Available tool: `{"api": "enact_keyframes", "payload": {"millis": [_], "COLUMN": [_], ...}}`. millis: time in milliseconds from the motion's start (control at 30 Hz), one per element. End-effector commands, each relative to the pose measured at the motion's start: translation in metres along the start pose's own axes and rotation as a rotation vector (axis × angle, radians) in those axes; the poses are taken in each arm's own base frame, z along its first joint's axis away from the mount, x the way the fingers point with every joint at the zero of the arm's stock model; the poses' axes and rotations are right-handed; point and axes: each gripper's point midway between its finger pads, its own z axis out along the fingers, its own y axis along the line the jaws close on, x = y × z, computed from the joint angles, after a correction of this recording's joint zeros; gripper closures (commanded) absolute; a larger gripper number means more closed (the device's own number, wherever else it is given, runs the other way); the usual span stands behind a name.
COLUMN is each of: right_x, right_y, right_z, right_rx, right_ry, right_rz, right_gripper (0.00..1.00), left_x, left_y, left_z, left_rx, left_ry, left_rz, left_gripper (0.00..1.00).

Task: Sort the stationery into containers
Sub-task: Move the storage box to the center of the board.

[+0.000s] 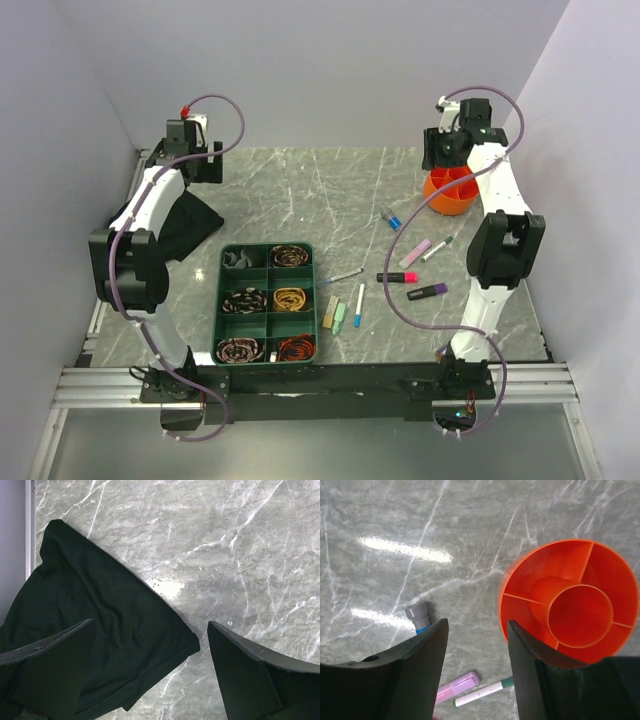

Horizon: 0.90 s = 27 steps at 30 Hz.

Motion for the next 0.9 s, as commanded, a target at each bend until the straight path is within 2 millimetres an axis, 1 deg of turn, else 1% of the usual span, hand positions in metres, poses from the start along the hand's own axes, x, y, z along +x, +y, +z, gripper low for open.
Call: {"api": "enact_keyframes", "payload": {"millis": [0, 33, 67, 100, 133, 167, 200, 267, 433, 467, 500, 600, 767, 867], "right_x": [-0.007, -0.002, -0.002, -0.003, -0.003, -0.004, -0.008, -0.018, -0.02, -0.016, -0.018, -0.014, -0.008, -0.008], "right_y": [-0.005, -0.007, -0.009, -0.012, -0.015, -0.016, -0.02, -0.025, -0.034, -0.034, -0.036, -0.037, -0.039, -0.041], "right_z": [0.009, 0.017, 0.021, 0.024, 0.032, 0.035, 0.039, 0.04, 0.057, 0.059, 0.064, 0.072, 0.076, 0.076], "right_rx": [0.002, 0.005, 0.01, 0.027, 0.035, 0.042, 0.052, 0.08, 0.106, 0.104, 0.105, 0.11, 0.133, 0.155], "right_ry": [-0.007, 0.009, 0.008, 0.008, 0.008, 0.006, -0.004, -0.031, -0.02, 0.004, -0.001, 0.009, 0.025, 0.027], "right_rz": [-0.005, 0.006, 0.009, 0.019, 0.024, 0.026, 0.031, 0.032, 0.049, 0.059, 0.063, 0.075, 0.083, 0.085], "right_gripper": [0.45, 0.46, 0.47, 0.47, 0.47, 0.47, 0.47, 0.48, 0.48, 0.49, 0.5, 0.52, 0.55, 0.58], "left_x": [-0.013, -0.013, -0.013, -0.008, -0.007, -0.007, -0.002, 0.0, 0.003, 0.004, 0.003, 0.003, 0.003, 0.005], "left_y": [0.004, 0.005, 0.006, 0.006, 0.006, 0.007, 0.006, 0.006, 0.006, 0.005, 0.005, 0.002, -0.003, -0.004], "left_z": [-0.013, -0.014, -0.016, -0.015, -0.016, -0.018, -0.017, -0.018, -0.015, -0.014, -0.013, -0.012, -0.01, -0.008], "left_rx": [-0.008, -0.014, -0.014, -0.015, -0.017, -0.017, -0.016, -0.016, -0.021, -0.02, -0.022, -0.026, -0.021, -0.019], "left_ry": [-0.045, -0.045, -0.046, -0.037, -0.034, -0.036, -0.025, -0.023, -0.014, -0.012, -0.013, -0.011, -0.012, -0.007], "left_rz": [0.006, 0.009, 0.012, 0.018, 0.02, 0.019, 0.02, 0.021, 0.027, 0.031, 0.033, 0.047, 0.054, 0.056], "left_gripper": [0.01, 0.01, 0.01, 0.01, 0.01, 0.01, 0.0, 0.01, 0.01, 0.01, 0.0, 0.01, 0.01, 0.01]}}
